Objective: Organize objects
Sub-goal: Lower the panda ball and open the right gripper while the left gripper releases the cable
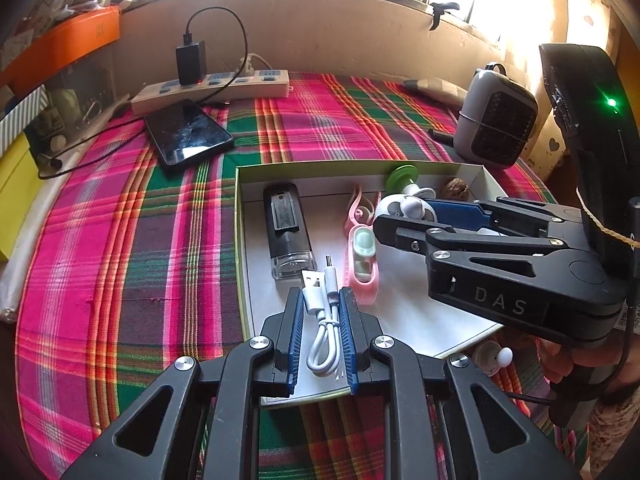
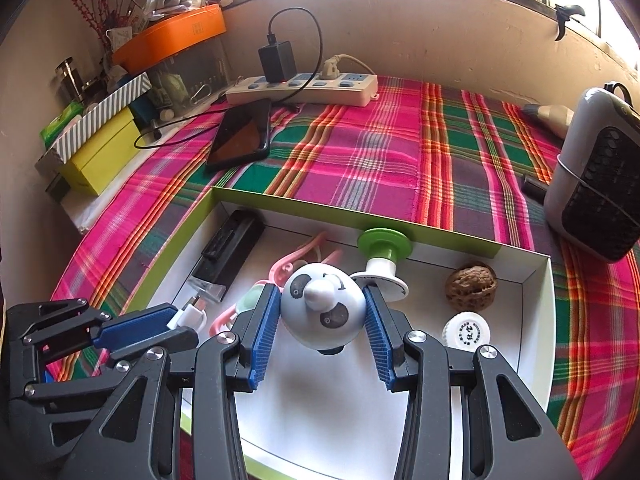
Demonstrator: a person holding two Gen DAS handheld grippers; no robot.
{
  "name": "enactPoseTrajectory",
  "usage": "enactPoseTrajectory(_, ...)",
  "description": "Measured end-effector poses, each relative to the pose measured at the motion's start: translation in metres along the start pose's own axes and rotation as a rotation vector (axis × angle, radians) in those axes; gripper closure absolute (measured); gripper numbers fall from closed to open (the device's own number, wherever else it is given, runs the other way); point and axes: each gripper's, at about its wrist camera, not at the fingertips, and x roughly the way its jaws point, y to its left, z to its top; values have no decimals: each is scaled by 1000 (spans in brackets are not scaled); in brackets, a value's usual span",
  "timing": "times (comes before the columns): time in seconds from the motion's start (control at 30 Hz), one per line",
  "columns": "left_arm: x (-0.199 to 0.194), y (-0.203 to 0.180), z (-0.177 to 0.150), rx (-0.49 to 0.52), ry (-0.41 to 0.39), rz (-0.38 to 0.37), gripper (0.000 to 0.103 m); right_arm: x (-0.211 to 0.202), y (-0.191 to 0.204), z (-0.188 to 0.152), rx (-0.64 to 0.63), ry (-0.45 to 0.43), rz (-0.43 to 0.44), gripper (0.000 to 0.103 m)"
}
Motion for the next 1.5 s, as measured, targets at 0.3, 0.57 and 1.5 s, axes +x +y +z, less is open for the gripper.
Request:
enactPoseTrajectory(0.3,5,-1,3,8,-12,7,87,6,3,4,-11,5,14,59)
enactPoseTrajectory(0.57,8,-3,3,15,-18,8,87,7,0,4,0,-1,26,59)
enactPoseTrajectory(1.5,11,-7,3,39,-5,37,86,12,-4,1,32,10,38,59)
